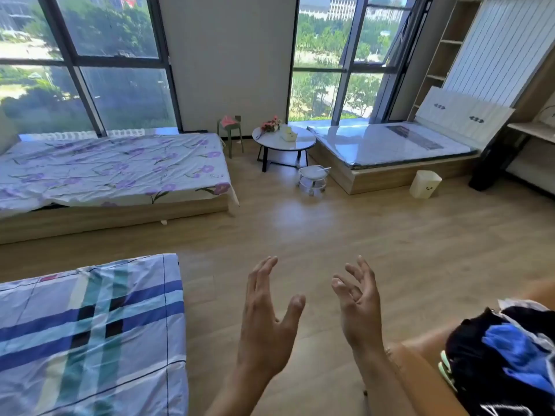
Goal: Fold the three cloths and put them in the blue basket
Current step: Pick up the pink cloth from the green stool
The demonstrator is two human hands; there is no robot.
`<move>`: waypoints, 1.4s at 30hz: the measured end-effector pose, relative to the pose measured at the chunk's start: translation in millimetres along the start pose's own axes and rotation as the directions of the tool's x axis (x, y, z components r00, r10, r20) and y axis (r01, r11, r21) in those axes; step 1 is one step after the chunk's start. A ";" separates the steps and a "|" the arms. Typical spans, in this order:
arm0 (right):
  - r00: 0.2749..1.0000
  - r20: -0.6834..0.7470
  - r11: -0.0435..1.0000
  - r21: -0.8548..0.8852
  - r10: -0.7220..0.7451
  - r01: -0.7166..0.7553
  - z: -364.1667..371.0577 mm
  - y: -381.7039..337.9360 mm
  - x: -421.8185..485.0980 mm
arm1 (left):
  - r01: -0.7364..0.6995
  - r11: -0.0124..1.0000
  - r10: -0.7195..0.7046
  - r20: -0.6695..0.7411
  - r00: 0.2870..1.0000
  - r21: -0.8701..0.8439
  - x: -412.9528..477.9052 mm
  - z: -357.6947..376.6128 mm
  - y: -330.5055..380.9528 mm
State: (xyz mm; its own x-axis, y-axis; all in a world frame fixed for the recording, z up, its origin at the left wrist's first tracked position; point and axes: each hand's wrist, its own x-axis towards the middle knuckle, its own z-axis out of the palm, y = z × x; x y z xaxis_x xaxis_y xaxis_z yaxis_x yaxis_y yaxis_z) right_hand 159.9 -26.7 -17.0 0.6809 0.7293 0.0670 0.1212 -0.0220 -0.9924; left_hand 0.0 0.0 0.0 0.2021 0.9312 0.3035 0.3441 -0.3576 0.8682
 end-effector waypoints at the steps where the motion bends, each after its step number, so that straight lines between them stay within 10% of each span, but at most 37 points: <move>1: 1.000 0.018 1.000 -0.005 0.009 -0.009 2.5 1.2 4.7 | 0.002 1.000 -0.002 -0.006 1.000 -0.017 4.3 2.2 -5.1; 20: 0.965 0.247 0.996 -0.054 0.089 -0.078 83.9 36.3 264.5 | 0.128 0.992 -0.128 -0.030 0.991 0.005 231.7 102.0 -57.4; 42: 0.973 0.192 0.990 -0.084 0.125 -0.110 284.0 40.6 634.8 | 0.123 0.983 -0.127 -0.021 0.992 -0.135 648.7 171.8 -169.0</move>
State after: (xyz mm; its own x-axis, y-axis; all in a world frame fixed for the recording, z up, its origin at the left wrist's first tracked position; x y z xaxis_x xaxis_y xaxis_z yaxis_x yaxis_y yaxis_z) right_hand 391.9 629.6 -44.1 0.5392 0.8385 -0.0784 0.1057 -0.1597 -0.9815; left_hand 230.5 652.2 -17.3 0.1370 0.9704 0.1990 0.2395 -0.2274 0.9439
